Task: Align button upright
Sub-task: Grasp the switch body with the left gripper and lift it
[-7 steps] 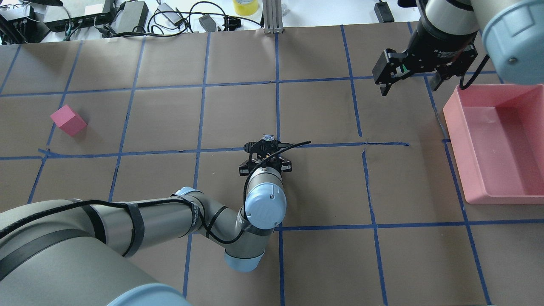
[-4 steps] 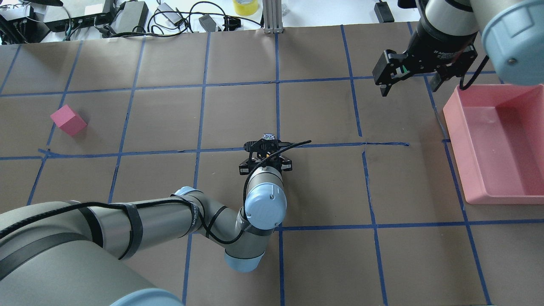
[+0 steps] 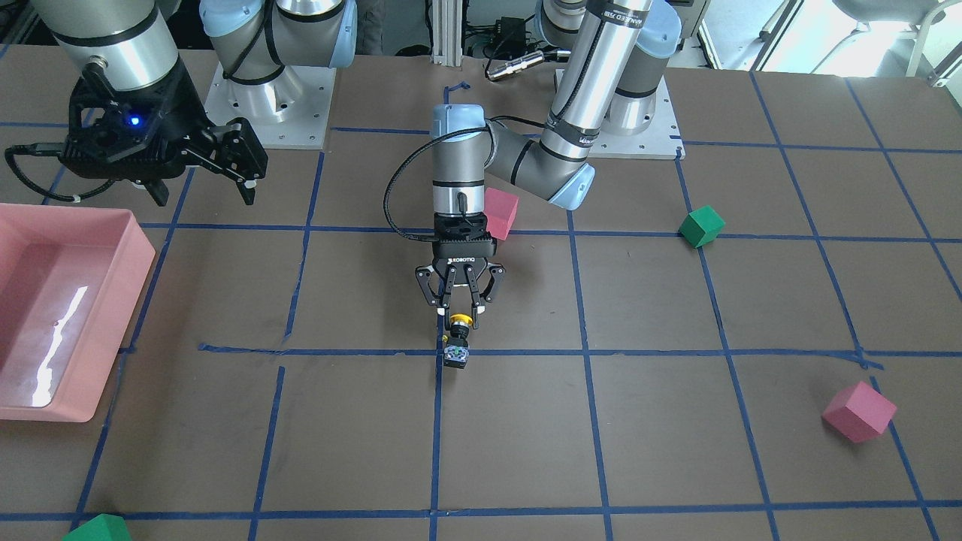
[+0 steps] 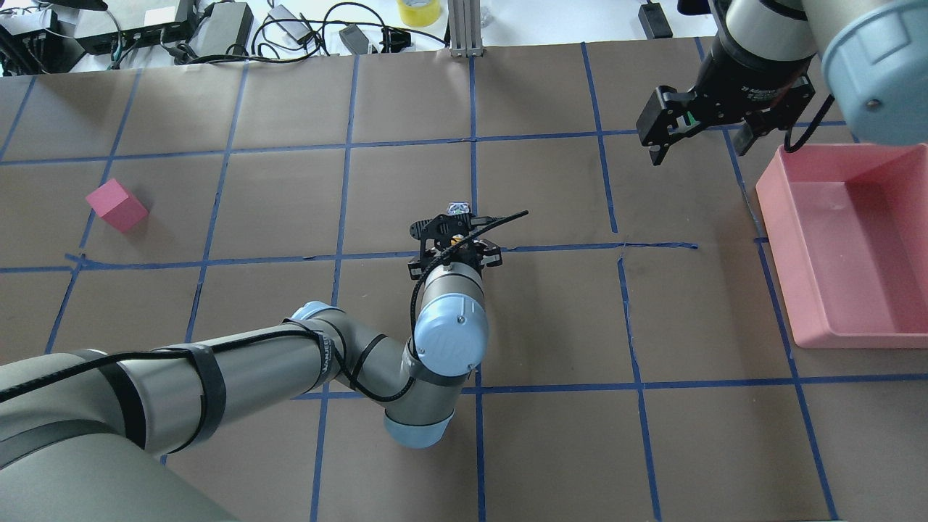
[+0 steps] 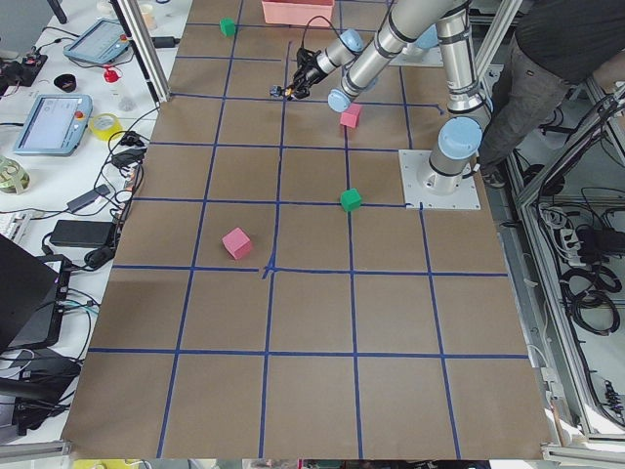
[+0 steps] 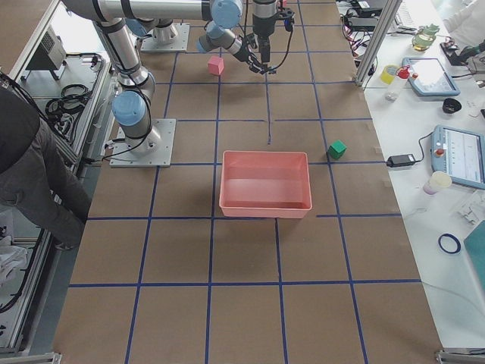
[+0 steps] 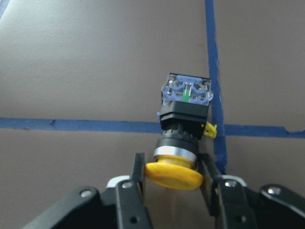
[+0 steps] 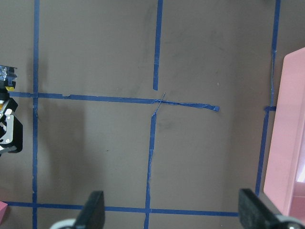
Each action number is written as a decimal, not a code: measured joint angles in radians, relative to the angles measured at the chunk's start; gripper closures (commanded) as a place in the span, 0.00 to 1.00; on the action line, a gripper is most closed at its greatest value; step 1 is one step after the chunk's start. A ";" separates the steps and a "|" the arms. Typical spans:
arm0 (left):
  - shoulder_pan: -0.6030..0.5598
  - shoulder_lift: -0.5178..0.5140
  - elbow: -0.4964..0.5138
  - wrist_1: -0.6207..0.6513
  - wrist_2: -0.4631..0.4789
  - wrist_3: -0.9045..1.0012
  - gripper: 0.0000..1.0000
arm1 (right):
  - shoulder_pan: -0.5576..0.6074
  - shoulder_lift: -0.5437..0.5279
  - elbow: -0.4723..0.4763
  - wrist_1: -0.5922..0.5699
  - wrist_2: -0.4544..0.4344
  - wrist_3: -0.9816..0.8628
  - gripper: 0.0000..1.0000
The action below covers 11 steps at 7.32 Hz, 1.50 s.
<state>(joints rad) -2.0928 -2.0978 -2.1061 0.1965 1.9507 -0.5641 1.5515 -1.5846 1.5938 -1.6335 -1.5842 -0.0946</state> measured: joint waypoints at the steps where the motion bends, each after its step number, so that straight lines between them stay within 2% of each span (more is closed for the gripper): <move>1: 0.010 0.022 0.046 -0.097 -0.012 -0.066 0.84 | 0.000 0.000 0.000 0.000 0.000 -0.006 0.00; 3: 0.048 0.077 0.164 -0.380 -0.073 -0.121 0.84 | -0.001 0.000 0.000 0.000 0.000 -0.009 0.00; 5: 0.108 0.137 0.261 -0.676 -0.216 -0.169 0.84 | -0.001 0.000 0.000 0.000 0.000 -0.010 0.00; 6: 0.136 0.165 0.285 -0.782 -0.283 -0.269 0.88 | -0.001 0.000 0.000 0.000 0.000 -0.010 0.00; 8: 0.181 0.205 0.300 -0.890 -0.408 -0.533 0.92 | -0.001 0.000 0.000 0.000 0.000 -0.010 0.00; 11: 0.240 0.208 0.289 -0.921 -0.627 -0.922 0.92 | -0.001 0.000 0.000 0.000 0.000 -0.010 0.00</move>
<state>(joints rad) -1.8524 -1.8899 -1.8176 -0.7241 1.3240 -1.4862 1.5509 -1.5846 1.5938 -1.6337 -1.5846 -0.1043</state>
